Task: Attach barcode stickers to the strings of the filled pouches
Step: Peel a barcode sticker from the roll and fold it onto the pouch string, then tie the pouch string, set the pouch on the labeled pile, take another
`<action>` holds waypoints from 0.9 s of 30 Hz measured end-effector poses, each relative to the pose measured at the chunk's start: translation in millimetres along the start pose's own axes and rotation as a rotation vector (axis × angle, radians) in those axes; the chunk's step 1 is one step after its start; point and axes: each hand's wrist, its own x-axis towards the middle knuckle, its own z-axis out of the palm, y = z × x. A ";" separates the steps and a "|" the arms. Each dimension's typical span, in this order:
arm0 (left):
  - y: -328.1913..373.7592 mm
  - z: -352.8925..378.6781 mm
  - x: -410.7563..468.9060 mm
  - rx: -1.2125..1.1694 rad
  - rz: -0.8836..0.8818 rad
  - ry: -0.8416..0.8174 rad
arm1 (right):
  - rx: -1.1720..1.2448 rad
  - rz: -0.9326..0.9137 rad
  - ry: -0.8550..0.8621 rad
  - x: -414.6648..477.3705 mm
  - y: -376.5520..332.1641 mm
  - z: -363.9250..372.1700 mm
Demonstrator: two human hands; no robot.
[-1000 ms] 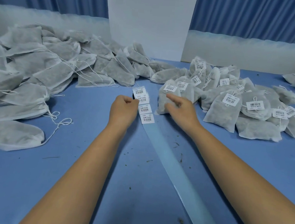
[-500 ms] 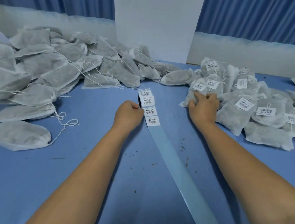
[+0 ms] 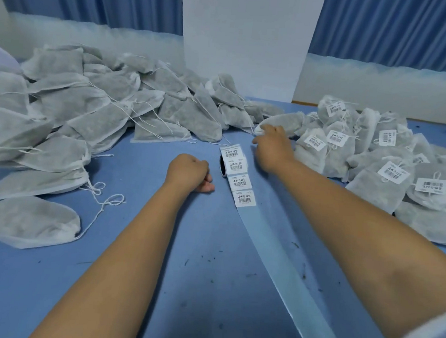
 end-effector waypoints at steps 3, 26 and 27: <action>3.4 -3.6 6.2 -0.034 -0.051 -0.050 | -0.009 0.073 -0.070 18.1 3.7 8.0; -4.0 -23.4 -2.1 -0.413 -0.011 -0.174 | 1.126 0.195 0.185 -12.9 -26.5 -92.1; -5.1 -27.0 -7.0 -0.437 0.001 -0.193 | 1.190 0.184 0.152 -23.7 -30.0 -99.3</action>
